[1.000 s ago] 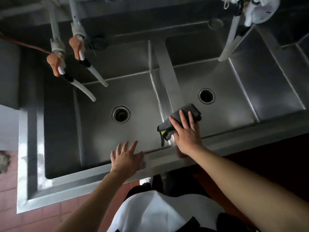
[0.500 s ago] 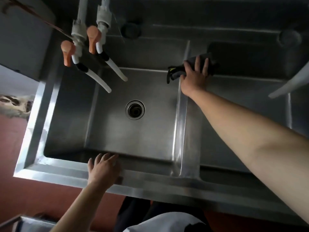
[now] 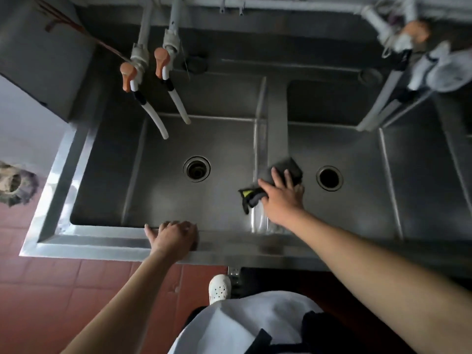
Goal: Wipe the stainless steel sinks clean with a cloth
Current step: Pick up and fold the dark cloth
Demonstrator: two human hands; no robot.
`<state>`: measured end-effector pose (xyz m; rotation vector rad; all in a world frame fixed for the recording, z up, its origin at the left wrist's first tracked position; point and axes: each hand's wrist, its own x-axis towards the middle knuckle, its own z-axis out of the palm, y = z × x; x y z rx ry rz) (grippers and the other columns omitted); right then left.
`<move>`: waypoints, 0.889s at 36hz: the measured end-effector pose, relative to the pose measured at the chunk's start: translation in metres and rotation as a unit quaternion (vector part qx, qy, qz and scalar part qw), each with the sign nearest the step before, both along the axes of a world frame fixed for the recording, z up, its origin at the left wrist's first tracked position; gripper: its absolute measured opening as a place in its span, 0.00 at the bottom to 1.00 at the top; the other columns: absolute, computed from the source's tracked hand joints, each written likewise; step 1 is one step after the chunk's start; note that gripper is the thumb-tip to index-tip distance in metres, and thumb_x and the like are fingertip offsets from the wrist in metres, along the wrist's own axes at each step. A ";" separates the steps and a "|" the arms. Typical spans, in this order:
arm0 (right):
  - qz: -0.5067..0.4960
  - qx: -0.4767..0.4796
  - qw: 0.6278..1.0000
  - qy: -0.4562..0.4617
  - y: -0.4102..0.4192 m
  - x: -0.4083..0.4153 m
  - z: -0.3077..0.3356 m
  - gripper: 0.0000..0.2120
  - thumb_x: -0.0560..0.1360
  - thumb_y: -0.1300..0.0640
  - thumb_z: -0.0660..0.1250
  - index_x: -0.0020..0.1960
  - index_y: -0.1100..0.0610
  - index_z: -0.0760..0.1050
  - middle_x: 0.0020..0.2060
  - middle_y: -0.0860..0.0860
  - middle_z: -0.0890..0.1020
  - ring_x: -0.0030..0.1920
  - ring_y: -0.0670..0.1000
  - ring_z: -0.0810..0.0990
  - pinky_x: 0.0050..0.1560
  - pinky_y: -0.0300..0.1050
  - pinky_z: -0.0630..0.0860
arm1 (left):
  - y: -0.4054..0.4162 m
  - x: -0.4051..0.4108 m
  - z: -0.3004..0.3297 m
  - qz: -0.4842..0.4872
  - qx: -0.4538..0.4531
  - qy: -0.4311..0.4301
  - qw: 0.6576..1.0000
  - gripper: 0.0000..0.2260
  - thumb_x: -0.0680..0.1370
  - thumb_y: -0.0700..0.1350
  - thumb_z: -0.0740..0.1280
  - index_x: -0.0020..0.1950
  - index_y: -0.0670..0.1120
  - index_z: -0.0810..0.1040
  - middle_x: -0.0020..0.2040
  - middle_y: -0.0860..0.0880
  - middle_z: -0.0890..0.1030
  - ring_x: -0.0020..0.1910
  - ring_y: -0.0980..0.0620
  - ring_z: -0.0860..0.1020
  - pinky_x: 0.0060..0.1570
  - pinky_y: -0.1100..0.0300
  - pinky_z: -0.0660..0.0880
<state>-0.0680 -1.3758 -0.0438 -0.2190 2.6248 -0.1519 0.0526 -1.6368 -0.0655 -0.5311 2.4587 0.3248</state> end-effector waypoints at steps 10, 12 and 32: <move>-0.028 0.035 0.997 0.057 0.017 0.131 0.015 0.25 0.79 0.51 0.60 0.75 0.42 0.64 0.79 0.49 0.56 0.80 0.56 0.43 0.74 0.67 0.42 | 0.056 0.013 0.009 -0.059 0.097 0.174 0.978 0.22 0.81 0.53 0.60 0.75 0.55 0.67 0.77 0.48 0.64 0.78 0.44 0.54 0.77 0.43 0.47; -0.040 0.040 0.997 0.048 0.027 0.136 0.021 0.25 0.78 0.54 0.60 0.75 0.42 0.64 0.80 0.48 0.54 0.80 0.55 0.41 0.73 0.68 0.39 | 0.079 0.020 0.011 -0.094 0.127 0.172 0.972 0.23 0.81 0.52 0.59 0.77 0.54 0.64 0.78 0.47 0.62 0.79 0.44 0.54 0.77 0.42 0.47; -0.502 -0.137 0.822 0.231 0.434 0.122 0.078 0.13 0.76 0.61 0.62 0.59 0.56 0.80 0.56 0.58 0.80 0.59 0.63 0.78 0.55 0.50 0.74 | 0.298 -0.013 0.027 -0.263 0.091 0.124 0.952 0.34 0.80 0.60 0.60 0.81 0.53 0.47 0.82 0.47 0.50 0.80 0.43 0.46 0.78 0.45 0.45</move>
